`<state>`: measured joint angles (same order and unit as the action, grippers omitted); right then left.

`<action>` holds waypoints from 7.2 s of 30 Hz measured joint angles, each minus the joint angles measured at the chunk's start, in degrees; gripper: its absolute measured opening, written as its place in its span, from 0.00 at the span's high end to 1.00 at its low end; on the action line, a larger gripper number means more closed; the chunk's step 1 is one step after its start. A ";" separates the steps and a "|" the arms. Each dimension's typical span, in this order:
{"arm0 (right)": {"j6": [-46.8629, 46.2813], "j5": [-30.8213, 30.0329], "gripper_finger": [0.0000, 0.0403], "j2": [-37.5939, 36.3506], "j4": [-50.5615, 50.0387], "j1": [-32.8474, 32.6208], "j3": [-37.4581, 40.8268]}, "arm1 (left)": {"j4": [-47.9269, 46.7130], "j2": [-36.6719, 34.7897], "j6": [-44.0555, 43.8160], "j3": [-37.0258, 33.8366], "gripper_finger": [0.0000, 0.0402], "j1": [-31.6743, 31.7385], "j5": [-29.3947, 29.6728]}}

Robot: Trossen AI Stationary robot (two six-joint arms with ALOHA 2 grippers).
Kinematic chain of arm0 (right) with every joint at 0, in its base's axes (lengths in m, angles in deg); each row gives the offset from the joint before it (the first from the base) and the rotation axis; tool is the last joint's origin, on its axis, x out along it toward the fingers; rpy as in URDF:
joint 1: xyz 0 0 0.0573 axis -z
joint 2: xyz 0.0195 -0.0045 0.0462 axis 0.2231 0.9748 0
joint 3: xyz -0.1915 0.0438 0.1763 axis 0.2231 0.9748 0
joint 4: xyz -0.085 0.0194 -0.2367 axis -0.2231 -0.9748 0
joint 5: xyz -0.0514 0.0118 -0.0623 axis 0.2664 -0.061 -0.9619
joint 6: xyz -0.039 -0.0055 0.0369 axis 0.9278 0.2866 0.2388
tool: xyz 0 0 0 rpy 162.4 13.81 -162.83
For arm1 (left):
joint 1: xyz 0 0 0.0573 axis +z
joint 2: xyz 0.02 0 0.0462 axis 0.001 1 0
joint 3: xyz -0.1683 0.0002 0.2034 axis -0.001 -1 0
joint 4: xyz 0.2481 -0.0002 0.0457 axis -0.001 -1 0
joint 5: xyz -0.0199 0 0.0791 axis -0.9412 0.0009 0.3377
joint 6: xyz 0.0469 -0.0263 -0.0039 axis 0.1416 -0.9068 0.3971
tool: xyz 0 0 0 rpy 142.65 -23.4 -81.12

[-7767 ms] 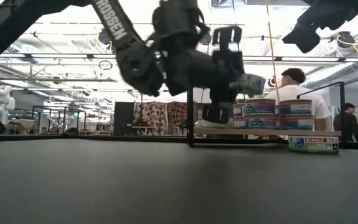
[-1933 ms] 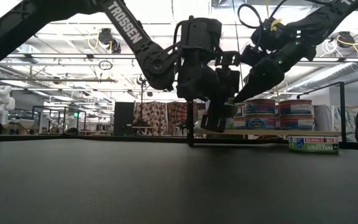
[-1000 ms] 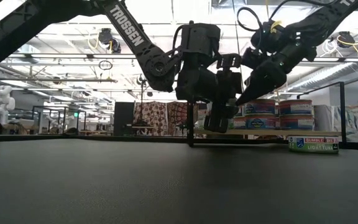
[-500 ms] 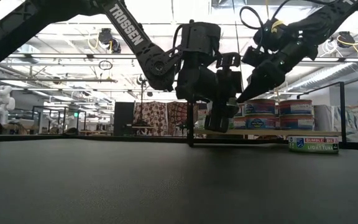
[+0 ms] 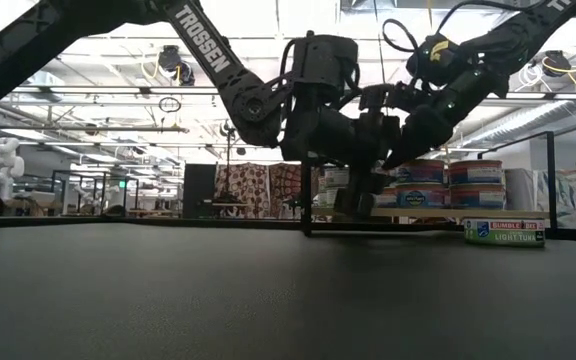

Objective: Stack canned seafood by type on shelf
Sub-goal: Stack the green tuna can on top of the other green tuna can on the shelf

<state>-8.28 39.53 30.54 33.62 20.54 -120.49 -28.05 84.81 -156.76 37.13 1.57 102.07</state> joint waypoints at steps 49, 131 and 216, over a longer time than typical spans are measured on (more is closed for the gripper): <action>-32.67 -10.37 1.00 -21.11 -25.05 -40.57 0.07 | -106.97 -40.74 34.40 -0.26 0.57 -25.11 -10.62; -47.80 -25.31 1.00 27.43 25.52 -70.62 -16.52 | -102.21 -39.76 61.63 -32.13 0.57 -23.53 -28.81; -42.90 -23.89 1.00 20.74 8.10 -72.38 -16.48 | -57.28 -46.79 35.12 -39.76 0.57 -5.38 -48.99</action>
<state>-51.18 15.65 51.28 41.72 -51.84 -136.97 -85.33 38.02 -121.64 -2.62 -3.81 53.08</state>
